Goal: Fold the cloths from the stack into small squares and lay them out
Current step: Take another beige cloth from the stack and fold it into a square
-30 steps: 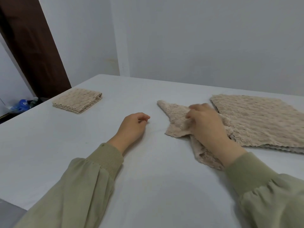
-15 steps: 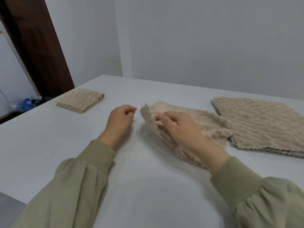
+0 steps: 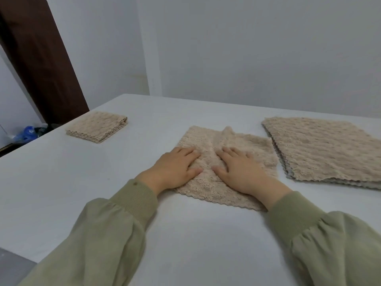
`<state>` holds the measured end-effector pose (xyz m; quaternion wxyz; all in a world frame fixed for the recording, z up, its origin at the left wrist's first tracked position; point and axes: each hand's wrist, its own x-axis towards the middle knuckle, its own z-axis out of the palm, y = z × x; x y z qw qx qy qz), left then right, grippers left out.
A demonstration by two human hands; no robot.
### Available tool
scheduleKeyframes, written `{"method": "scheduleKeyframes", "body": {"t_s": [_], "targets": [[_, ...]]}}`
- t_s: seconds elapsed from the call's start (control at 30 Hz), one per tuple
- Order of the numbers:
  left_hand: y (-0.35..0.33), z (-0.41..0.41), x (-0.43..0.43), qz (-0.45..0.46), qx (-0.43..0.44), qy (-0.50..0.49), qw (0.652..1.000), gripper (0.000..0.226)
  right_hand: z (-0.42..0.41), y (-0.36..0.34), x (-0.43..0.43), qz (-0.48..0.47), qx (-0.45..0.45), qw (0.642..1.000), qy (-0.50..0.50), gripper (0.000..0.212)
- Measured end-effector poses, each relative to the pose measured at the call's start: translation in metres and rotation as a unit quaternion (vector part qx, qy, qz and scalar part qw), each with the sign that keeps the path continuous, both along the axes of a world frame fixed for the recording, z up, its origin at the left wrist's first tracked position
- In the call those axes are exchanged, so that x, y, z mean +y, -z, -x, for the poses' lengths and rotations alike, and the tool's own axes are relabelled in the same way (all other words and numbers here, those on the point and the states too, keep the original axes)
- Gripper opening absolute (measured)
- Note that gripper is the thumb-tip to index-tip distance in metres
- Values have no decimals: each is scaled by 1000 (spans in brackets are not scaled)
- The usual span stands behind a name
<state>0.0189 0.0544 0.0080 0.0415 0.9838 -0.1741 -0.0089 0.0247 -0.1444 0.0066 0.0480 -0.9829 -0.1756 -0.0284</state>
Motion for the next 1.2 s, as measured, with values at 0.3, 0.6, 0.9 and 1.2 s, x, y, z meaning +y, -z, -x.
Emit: {"method": "scheduleKeyframes", "body": {"t_s": [0.3, 0.6, 0.9, 1.2], "targets": [[-20, 11, 1, -51, -200, -129, 970, 51, 7, -2, -10, 4, 19, 998, 62, 65], [-3, -2, 32, 83, -14, -128, 988, 69, -2, 0, -28, 45, 79, 988, 123, 73], [3, 45, 0, -18, 54, 46, 997, 72, 34, 1, -16, 42, 44, 998, -27, 68], [-17, 60, 9, 53, 84, 19, 995, 59, 37, -8, -24, 57, 105, 992, -35, 68]]}}
